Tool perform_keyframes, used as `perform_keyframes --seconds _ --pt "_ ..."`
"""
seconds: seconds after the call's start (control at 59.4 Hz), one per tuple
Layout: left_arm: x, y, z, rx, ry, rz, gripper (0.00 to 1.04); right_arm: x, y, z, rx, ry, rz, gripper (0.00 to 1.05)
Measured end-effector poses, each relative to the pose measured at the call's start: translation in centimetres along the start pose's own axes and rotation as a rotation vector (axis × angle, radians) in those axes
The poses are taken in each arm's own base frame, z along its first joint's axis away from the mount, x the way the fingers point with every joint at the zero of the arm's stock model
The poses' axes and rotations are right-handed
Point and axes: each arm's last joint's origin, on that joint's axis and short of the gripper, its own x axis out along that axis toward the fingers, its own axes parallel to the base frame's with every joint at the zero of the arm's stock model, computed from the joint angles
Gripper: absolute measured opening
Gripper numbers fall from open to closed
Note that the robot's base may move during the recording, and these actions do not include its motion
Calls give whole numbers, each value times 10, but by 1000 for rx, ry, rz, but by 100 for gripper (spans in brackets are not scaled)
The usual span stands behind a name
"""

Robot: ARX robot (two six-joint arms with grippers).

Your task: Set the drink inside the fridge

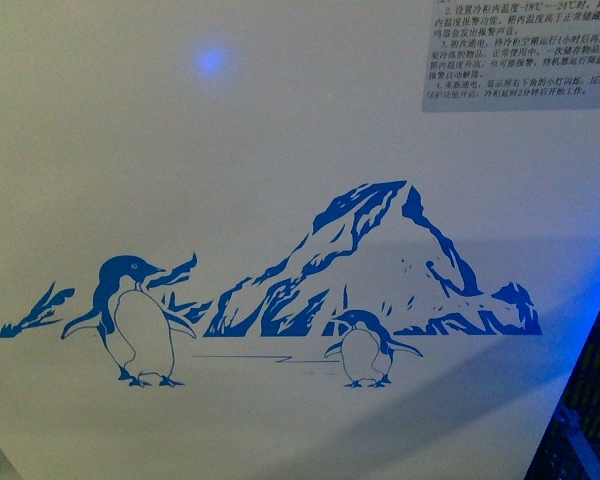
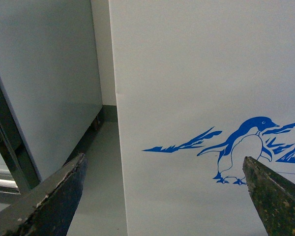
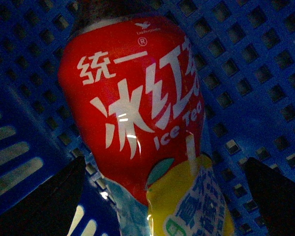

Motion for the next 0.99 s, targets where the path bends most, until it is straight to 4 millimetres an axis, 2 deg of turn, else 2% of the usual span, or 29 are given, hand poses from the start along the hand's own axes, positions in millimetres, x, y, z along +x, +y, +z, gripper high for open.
perform_keyframes --seconds 0.253,0.471,0.842,0.909,0.993 --pt "0 0 0 0 0 0 97 21 2 -6 -50 75 -114 97" --pt "0 0 0 0 0 0 97 25 -1 -12 -90 130 -173 97" --pt "0 0 0 0 0 0 97 18 -9 -12 -144 140 -235 60" --pt "0 0 0 0 0 0 97 10 -12 -15 -190 117 -260 53" --pt "0 0 0 0 0 0 97 -8 -13 -15 -260 56 -297 45"
